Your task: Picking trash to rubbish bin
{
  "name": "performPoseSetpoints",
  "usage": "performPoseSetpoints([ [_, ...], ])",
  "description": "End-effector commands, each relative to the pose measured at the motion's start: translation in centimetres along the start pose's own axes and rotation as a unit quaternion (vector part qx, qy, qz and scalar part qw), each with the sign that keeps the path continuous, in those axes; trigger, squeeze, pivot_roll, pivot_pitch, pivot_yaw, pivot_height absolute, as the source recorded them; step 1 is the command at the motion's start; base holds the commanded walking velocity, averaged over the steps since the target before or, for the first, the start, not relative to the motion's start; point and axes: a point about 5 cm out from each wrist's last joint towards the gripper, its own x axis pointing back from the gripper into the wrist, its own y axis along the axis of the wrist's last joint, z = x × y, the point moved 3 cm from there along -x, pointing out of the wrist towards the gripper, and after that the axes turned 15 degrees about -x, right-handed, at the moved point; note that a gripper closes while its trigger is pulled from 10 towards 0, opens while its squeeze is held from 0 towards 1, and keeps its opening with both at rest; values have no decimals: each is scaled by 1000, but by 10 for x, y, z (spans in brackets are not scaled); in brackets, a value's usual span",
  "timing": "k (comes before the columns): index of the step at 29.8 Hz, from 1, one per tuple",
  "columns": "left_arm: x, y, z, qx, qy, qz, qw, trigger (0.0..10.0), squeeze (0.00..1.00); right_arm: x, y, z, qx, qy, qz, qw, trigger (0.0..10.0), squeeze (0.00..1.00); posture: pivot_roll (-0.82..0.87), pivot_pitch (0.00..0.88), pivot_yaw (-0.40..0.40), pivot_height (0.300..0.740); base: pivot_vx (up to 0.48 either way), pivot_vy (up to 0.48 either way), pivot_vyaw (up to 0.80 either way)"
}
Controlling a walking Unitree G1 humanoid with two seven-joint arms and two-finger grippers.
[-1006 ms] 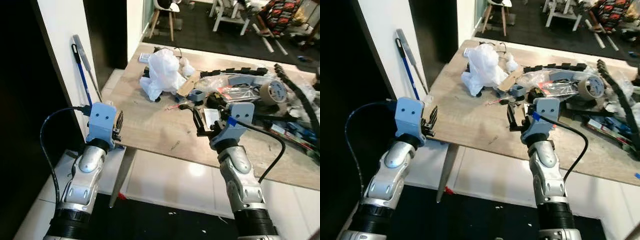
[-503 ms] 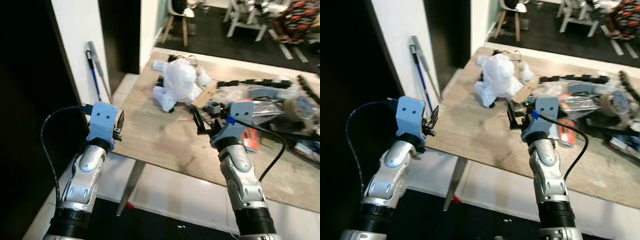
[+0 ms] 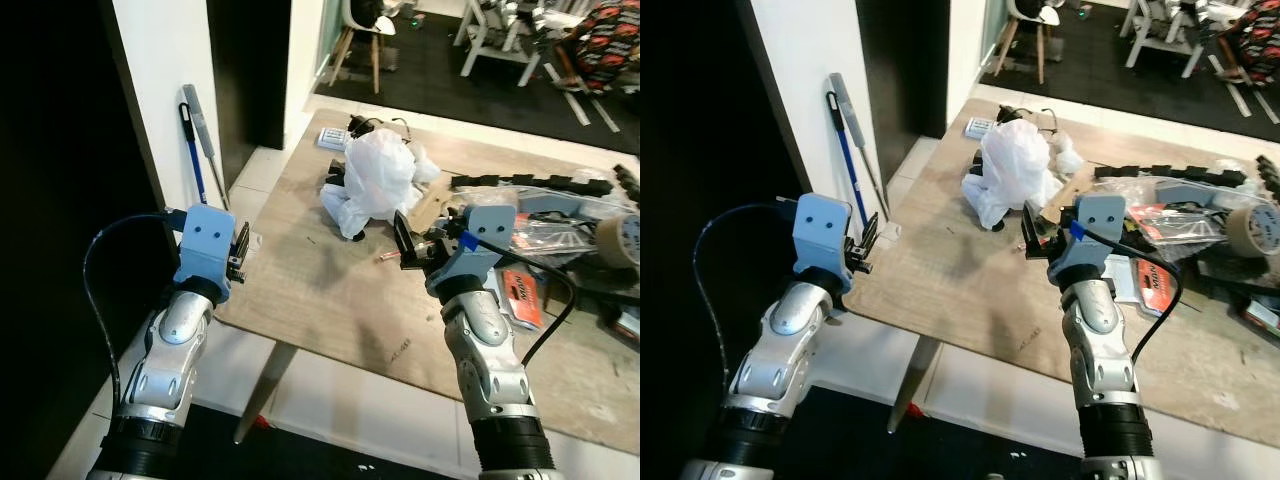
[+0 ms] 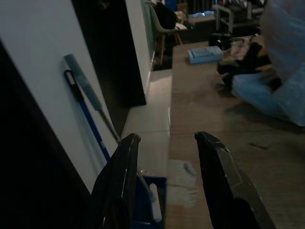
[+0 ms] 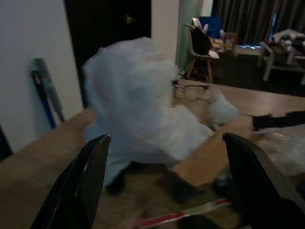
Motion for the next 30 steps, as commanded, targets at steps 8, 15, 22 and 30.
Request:
performPoseSetpoints([
  [8, 1, -2, -6, 6, -10, 4, 1000, 10000, 0, 1, 4, -3, 0, -3, -8, 1000, 10000, 0, -47, 109, -61, 740, 288, 0, 0],
  [15, 1, -1, -6, 3, -13, 3, 1000, 10000, 0, 0, 5, -3, -1, -1, -9, 1000, 10000, 0, -46, 106, -59, 740, 286, 0, 0],
  [22, 1, -1, -5, 4, -12, 3, 1000, 10000, 0, 0, 5, -1, -2, 2, -10, 1000, 10000, 0, -45, 104, -60, 740, 286, 0, 0],
  [30, 2, -2, -5, 7, -10, 4, 1000, 10000, 0, 0, 6, 1, -3, 6, -12, 1000, 10000, 0, -42, 93, -62, 740, 287, 0, 0],
])
